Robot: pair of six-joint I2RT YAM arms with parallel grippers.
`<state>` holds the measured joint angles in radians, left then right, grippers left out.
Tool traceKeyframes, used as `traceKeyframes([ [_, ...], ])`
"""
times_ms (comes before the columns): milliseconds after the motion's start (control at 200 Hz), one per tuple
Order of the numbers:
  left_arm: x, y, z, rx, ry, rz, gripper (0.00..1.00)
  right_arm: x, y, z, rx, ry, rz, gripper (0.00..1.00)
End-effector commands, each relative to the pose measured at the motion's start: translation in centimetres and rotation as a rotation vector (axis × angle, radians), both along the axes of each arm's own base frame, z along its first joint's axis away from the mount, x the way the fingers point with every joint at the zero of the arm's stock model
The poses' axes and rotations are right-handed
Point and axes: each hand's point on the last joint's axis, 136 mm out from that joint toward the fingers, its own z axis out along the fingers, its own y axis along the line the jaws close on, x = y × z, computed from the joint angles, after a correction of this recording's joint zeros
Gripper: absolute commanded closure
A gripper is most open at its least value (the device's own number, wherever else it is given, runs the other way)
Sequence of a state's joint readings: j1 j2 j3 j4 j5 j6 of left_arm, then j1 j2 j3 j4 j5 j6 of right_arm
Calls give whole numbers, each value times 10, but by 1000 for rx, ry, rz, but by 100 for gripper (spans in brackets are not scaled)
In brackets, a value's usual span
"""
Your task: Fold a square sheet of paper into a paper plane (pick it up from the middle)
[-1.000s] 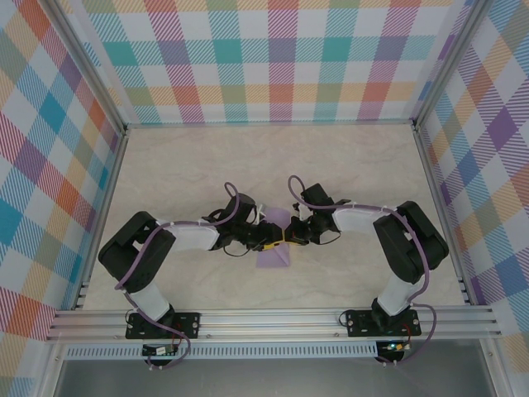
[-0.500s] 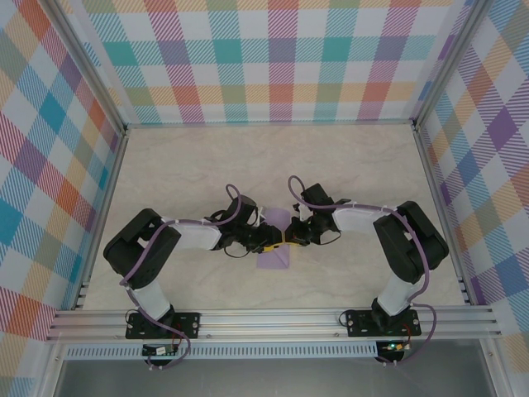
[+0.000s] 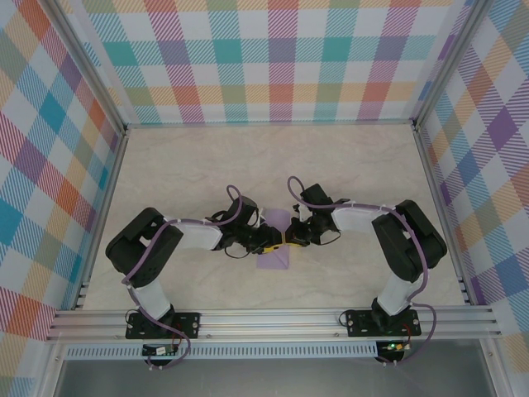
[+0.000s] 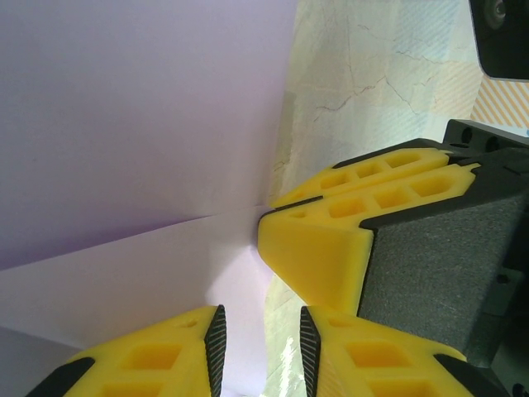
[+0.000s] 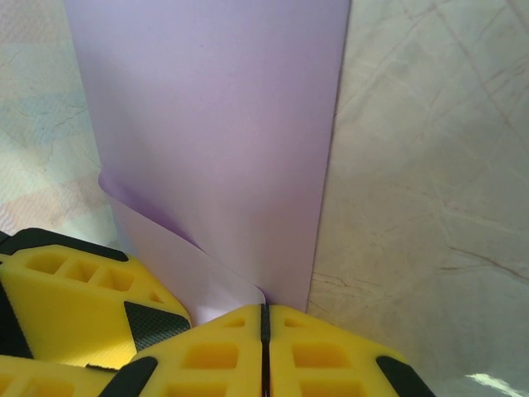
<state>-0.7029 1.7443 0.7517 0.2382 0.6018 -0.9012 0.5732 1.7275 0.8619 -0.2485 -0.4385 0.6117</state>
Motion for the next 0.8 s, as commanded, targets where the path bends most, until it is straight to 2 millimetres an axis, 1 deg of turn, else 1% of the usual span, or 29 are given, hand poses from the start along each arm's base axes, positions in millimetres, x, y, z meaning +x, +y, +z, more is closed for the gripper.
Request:
traceKeyframes([
  [0, 1, -4, 0, 6, -4, -10, 69, 5, 3, 1, -3, -17, 21, 92],
  [330, 1, -4, -2, 9, 0, -11, 69, 7, 4, -2, -8, -14, 26, 92],
  [795, -1, 1, -12, 39, 20, -4, 69, 6, 3, -5, -17, -6, 26, 92],
])
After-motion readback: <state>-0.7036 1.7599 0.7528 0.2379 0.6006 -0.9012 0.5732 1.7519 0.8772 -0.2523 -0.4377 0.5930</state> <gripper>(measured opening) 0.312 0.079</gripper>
